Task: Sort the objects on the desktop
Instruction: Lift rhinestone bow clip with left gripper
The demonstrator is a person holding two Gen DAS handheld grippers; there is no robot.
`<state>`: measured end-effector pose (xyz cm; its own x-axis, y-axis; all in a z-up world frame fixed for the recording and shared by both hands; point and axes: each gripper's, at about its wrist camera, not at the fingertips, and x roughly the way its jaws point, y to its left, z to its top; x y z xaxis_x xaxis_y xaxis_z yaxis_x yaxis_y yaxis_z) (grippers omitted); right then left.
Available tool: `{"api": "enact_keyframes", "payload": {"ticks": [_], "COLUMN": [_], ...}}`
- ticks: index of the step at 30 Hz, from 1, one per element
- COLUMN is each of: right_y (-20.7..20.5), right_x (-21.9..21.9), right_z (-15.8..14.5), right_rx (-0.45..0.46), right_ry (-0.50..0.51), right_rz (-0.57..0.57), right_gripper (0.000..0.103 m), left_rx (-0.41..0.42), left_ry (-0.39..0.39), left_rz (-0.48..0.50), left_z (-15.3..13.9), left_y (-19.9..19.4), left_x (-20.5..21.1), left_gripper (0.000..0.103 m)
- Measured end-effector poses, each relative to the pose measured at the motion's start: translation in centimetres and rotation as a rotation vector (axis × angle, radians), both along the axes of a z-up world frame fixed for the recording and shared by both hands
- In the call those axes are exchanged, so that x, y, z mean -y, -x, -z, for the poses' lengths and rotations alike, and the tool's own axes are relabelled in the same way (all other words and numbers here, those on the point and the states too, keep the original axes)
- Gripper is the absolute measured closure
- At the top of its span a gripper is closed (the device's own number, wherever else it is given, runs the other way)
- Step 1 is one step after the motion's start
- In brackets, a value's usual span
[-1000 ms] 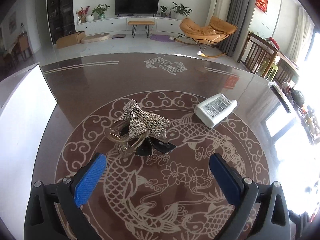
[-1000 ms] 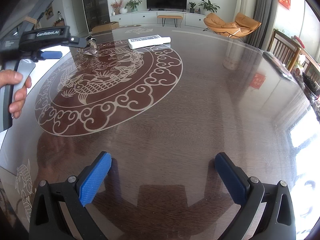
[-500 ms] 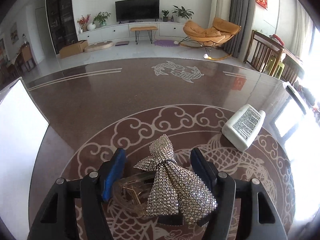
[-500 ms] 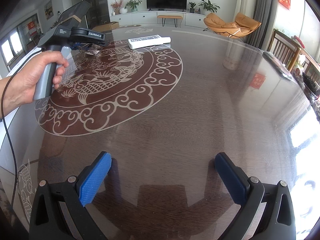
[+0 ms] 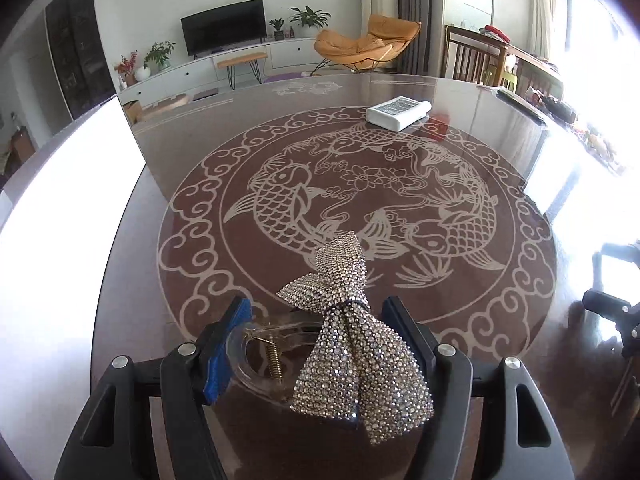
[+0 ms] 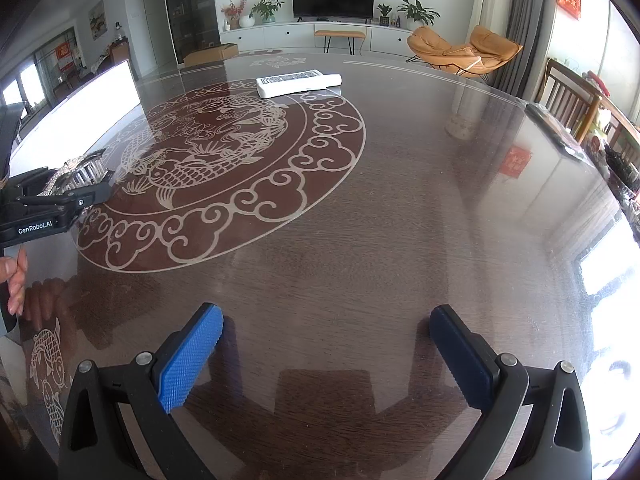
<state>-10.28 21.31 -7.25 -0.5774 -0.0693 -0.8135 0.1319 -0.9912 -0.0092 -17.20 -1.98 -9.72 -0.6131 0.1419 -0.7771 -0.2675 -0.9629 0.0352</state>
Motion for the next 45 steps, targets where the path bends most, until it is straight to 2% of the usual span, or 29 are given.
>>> {"api": "enact_keyframes", "payload": {"ticks": [4, 9, 11, 13, 16, 20, 24, 28, 31, 33, 34, 35, 36, 38, 40, 45], "right_y": [0.0, 0.1, 1.4, 4.4, 10.8, 20.1, 26.1, 29.0, 30.3, 30.7, 30.7, 30.4, 29.9, 28.9, 27.7, 22.3], "right_x": [0.0, -0.1, 0.0, 0.1, 0.4, 1.6, 2.4, 4.2, 6.5, 8.2, 9.0, 9.7, 10.1, 10.6, 10.4, 9.4], "right_z": [0.0, 0.0, -0.2, -0.9, -2.5, -2.5, -1.5, -1.6, -1.8, -1.8, -1.7, -1.8, -2.0, -2.5, -2.8, -2.4], "right_rx": [0.0, 0.002, 0.059, 0.137, 0.195, 0.258, 0.256, 0.22, 0.227, 0.243, 0.239, 0.218, 0.186, 0.146, 0.137, 0.091], "right_ry": [0.0, 0.004, 0.002, 0.083, 0.223, 0.354, 0.463, 0.421, 0.276, 0.142, 0.085, 0.023, -0.001, -0.01, -0.009, -0.022], "right_rz": [0.0, 0.0, -0.022, -0.046, 0.008, 0.128, 0.292, 0.399, 0.394, 0.335, 0.303, 0.275, 0.239, 0.169, 0.129, 0.034], "right_gripper": [0.0, 0.0, 0.0, 0.0, 0.0, 0.0, 0.0, 0.0, 0.0, 0.0, 0.004, 0.015, 0.02, 0.047, 0.053, 0.053], "left_rx": [0.029, 0.025, 0.025, 0.025, 0.025, 0.026, 0.026, 0.026, 0.026, 0.026, 0.026, 0.026, 0.026, 0.026, 0.025, 0.026], "left_ry": [-0.054, -0.023, -0.027, -0.027, -0.028, -0.029, -0.03, -0.034, -0.038, -0.04, -0.04, -0.04, -0.039, -0.033, -0.026, -0.028], "left_rz": [-0.039, -0.039, -0.041, -0.04, -0.04, -0.04, -0.04, -0.04, -0.039, -0.039, -0.039, -0.039, -0.039, -0.039, -0.039, -0.039], "left_z": [0.2, 0.6, 0.7, 0.6, 0.6, 0.6, 0.6, 0.5, 0.5, 0.4, 0.4, 0.4, 0.4, 0.4, 0.4, 0.4], "left_y": [0.5, 0.1, 0.0, 0.0, 0.0, 0.0, 0.0, 0.1, 0.2, 0.2, 0.2, 0.2, 0.3, 0.3, 0.3, 0.2], "left_x": [0.6, -0.1, -0.1, -0.1, 0.0, 0.1, 0.1, 0.3, 0.2, 0.2, 0.1, 0.1, 0.1, 0.0, -0.1, -0.1], "left_gripper": [0.035, 0.034, 0.034, 0.034, 0.034, 0.035, 0.034, 0.034, 0.034, 0.034, 0.034, 0.034, 0.034, 0.034, 0.034, 0.034]}}
